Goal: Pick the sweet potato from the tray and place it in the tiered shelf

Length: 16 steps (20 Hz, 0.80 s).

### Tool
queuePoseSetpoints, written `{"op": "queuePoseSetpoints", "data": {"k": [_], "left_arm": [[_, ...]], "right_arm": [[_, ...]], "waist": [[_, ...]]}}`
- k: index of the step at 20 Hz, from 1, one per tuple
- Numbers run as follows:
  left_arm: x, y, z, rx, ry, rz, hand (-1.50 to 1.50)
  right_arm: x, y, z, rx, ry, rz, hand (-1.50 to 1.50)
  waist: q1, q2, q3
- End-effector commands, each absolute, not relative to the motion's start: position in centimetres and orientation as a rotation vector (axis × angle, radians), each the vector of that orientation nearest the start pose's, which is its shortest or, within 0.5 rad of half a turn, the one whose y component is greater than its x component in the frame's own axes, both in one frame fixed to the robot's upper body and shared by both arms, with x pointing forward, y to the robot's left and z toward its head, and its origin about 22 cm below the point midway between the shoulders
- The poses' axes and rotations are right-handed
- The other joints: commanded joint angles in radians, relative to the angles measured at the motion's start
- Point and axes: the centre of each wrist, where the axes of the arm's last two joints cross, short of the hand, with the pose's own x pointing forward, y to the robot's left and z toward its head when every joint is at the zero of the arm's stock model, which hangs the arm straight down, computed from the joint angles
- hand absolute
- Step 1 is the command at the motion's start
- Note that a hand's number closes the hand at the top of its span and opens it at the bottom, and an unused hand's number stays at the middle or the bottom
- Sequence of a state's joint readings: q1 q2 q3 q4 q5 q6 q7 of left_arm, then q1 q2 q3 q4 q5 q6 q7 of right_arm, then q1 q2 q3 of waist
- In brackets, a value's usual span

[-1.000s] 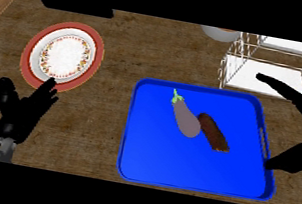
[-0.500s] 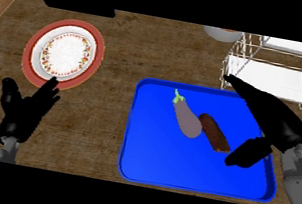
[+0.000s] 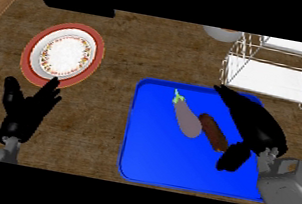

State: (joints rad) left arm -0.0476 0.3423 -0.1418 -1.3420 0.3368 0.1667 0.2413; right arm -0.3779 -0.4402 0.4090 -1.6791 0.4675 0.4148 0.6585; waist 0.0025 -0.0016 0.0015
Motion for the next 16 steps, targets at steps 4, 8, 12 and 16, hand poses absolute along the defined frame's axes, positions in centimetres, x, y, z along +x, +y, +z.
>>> {"op": "queuePoseSetpoints", "data": {"k": [4, 8, 12, 16], "left_arm": [[25.3, 30.1, -3.3, 0.083, -1.101, 0.033, 0.0], [22.4, 28.7, -2.9, 0.103, -1.112, 0.067, 0.0], [25.2, 28.1, -3.2, 0.094, -1.104, 0.047, 0.0], [23.1, 30.6, -3.8, 0.092, -1.113, 0.043, 0.0]], "right_arm": [[28.3, -19.0, 9.5, -0.725, -1.046, 1.247, -1.5], [26.5, -16.6, 7.9, -0.711, -1.041, 1.231, -1.5], [27.3, -18.7, 6.4, -0.736, -1.044, 1.219, -1.5], [29.2, -17.6, 5.5, -0.75, -1.024, 1.23, -1.5]], "waist": [[-0.002, 0.002, -0.002], [0.002, 0.0, -0.001], [-0.003, 0.002, -0.001], [0.004, 0.002, -0.001]]}}
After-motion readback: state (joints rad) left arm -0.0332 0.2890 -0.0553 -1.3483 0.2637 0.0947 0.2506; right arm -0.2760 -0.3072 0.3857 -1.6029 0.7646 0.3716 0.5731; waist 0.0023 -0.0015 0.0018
